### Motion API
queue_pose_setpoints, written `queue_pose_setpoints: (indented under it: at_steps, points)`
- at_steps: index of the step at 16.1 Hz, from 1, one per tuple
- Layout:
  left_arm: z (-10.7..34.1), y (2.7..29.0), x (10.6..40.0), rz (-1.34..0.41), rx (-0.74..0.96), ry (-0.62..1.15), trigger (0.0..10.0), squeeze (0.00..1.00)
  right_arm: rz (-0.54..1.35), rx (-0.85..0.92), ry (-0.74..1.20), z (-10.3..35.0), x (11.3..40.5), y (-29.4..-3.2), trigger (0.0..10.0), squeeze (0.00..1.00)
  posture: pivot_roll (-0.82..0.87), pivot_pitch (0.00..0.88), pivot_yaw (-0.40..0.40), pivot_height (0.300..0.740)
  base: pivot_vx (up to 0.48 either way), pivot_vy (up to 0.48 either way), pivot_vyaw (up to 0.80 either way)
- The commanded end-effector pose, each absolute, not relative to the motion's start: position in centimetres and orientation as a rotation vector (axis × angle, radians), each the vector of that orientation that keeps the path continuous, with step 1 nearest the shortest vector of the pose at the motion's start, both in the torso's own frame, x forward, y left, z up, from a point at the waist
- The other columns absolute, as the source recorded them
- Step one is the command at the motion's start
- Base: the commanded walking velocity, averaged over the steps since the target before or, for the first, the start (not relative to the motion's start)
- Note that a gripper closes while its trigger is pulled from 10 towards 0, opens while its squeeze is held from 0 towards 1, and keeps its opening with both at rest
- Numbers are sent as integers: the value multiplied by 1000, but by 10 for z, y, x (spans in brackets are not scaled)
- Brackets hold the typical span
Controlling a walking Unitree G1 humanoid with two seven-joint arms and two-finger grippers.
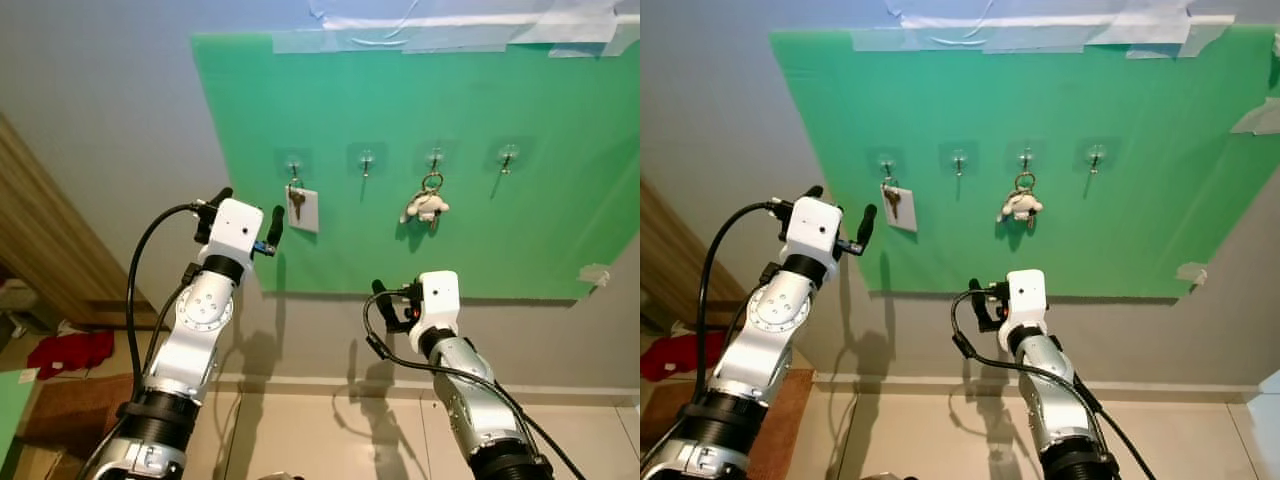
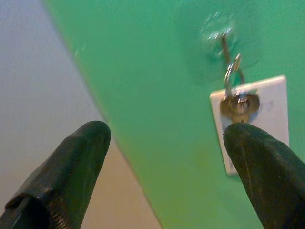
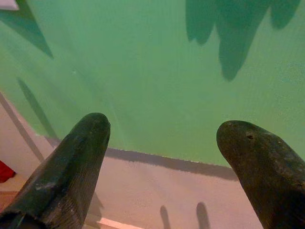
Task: Hang keys on a hook
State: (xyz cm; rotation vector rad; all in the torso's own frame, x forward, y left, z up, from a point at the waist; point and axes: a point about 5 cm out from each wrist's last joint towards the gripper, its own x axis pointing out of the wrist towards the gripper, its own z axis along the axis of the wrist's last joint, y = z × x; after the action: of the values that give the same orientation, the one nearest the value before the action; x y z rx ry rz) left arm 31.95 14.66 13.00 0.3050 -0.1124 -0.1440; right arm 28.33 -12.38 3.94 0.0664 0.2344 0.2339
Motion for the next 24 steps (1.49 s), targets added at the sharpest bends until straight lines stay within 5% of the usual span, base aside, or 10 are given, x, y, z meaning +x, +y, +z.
queue_pose_setpoints:
  at_steps: [1,9,16,24]
  points:
    - [124,156,315,-114,277,-68,10000,0,236,59,213,44,286,-123,10000,0,16,0,93,740,0,0,0]
    - [95,154,262,-196,163,52,10000,0,162,73,135,57,294,-142,10000,0,13,0,82,740,0,0,0]
    - [111,145,277,-209,89,48,10000,0,187,86,154,56,295,-135,10000,0,1,0,70,740,0,0,0]
    - [114,144,284,-240,75,71,10000,0,200,76,171,54,293,-135,10000,0,4,0,63,740,0,471,0]
